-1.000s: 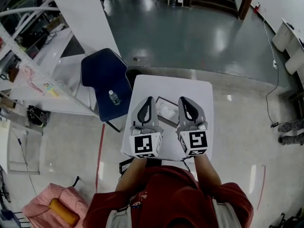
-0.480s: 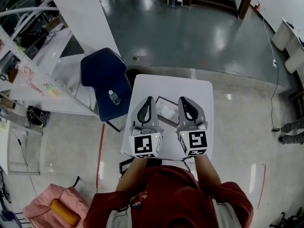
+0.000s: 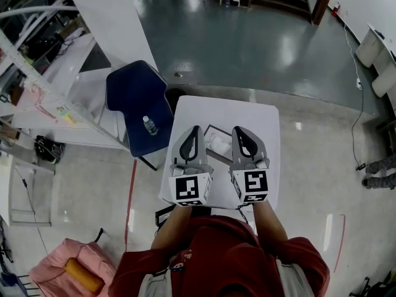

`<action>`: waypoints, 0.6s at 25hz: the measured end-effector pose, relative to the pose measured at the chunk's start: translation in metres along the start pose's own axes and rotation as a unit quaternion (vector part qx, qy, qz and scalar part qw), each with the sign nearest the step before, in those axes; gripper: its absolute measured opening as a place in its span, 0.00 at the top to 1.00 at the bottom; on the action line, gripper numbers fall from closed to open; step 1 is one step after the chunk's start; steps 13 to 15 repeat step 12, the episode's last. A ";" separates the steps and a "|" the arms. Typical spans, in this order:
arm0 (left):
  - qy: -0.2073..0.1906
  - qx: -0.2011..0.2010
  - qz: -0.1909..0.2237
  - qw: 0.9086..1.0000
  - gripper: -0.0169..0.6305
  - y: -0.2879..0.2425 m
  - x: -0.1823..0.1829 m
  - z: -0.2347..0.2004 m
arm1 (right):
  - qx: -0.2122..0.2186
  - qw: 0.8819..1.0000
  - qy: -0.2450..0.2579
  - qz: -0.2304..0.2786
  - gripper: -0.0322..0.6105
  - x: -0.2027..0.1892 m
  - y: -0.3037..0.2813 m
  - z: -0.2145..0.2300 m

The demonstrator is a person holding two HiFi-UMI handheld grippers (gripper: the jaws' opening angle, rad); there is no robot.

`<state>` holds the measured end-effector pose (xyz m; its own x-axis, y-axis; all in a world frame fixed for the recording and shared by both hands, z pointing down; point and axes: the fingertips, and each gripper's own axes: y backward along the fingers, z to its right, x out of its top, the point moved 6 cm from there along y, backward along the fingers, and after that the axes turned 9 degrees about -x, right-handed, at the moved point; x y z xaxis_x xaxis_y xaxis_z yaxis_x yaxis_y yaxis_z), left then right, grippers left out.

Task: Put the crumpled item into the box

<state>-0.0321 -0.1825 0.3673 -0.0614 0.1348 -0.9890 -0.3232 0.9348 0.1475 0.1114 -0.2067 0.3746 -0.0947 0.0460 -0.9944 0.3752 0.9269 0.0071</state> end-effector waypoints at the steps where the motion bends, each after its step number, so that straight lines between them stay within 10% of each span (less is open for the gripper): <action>1: 0.001 0.000 -0.001 1.000 0.97 0.000 0.000 -0.001 | 0.000 1.000 0.000 0.000 0.95 0.000 0.000 0.000; 15: 0.010 0.001 0.000 1.000 0.97 0.002 -0.001 -0.004 | -0.005 1.000 0.009 -0.004 0.95 0.003 0.000 -0.002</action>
